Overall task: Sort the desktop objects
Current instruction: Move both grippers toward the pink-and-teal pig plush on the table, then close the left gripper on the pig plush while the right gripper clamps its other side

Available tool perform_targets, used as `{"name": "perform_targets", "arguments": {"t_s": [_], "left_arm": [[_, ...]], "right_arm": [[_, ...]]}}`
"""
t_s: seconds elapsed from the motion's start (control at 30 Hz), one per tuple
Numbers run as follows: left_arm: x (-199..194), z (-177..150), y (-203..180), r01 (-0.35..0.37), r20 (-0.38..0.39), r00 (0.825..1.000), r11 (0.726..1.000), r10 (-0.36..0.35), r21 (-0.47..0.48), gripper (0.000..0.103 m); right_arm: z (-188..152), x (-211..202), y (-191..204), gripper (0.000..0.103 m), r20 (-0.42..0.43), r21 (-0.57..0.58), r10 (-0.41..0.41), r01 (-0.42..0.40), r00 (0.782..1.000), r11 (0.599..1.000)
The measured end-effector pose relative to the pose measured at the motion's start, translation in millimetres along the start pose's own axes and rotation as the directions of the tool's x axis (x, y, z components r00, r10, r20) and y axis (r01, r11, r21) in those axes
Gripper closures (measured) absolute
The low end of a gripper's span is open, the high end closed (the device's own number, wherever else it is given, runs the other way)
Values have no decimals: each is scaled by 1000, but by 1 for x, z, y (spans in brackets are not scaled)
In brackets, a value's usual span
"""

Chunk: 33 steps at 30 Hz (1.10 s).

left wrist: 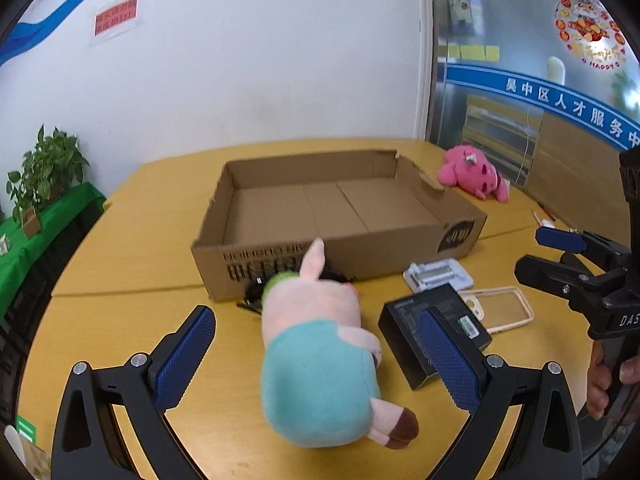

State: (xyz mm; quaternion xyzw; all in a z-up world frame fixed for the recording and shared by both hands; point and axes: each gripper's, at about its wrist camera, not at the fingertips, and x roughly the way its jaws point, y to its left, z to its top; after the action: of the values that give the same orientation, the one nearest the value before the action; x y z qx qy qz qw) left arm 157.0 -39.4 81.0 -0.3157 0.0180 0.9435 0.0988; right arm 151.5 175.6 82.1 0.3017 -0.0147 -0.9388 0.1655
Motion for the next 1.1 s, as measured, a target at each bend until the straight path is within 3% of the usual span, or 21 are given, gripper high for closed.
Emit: {"name": "perform_targets", "arguments": {"t_s": [0.13,0.37,0.83,1.1], "left_arm": [[14,-9,0,33,-40,999,999,-35,-43,0],[33,-17,-3,48,-112,992,998,-53,-45,0],[53,-27,2,147,-148,976,985,-159,-94,1],[60,-39,19,116,-173,975,984,-139,-136,2]], "right_arm": [[-1,16,-8,1,-55,53,48,-45,997,998],[-4,35,-7,1,-93,62,48,-43,994,997],[-7,49,3,1,-143,82,21,-9,989,997],[-8,62,16,1,-184,77,43,-30,982,997]]}}
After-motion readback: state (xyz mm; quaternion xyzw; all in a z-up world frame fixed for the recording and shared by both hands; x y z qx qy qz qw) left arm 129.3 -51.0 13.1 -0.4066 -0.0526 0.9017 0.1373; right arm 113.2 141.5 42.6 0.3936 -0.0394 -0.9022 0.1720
